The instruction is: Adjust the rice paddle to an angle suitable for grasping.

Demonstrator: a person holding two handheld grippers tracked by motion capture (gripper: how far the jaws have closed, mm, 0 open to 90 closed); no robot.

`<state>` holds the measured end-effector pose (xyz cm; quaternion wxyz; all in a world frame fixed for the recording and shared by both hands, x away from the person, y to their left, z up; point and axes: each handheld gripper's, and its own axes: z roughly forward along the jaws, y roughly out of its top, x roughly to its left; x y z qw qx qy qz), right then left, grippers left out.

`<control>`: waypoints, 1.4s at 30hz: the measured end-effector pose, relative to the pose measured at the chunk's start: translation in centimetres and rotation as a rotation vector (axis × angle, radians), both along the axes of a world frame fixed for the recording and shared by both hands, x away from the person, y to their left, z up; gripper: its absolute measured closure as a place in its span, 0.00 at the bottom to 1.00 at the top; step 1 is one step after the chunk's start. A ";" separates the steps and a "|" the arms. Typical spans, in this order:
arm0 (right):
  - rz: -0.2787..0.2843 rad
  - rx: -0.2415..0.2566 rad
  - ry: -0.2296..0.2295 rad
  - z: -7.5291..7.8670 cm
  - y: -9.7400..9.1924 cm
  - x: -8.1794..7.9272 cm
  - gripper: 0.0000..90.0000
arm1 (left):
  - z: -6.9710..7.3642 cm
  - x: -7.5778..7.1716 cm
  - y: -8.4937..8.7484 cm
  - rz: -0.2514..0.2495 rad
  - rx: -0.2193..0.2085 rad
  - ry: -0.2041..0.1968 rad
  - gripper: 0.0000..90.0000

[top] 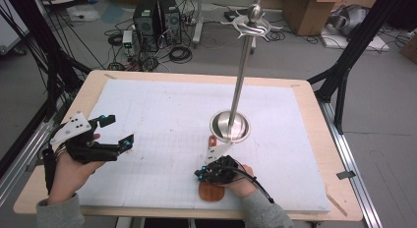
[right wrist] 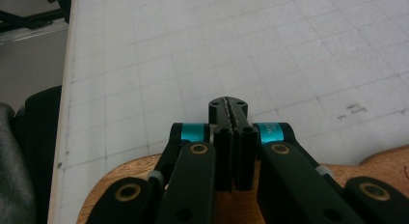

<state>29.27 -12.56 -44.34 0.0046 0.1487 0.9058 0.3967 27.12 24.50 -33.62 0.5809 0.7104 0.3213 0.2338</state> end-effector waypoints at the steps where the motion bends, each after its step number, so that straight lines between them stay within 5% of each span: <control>1: 0.000 0.001 0.002 0.0 -0.1 0.0 0.99 | 0.0 0.1 -0.1 -0.002 0.002 0.001 0.08; 42: -0.153 -0.051 0.032 0.6 -7.4 0.0 0.99 | -0.2 3.0 -3.6 -0.095 0.003 0.018 0.08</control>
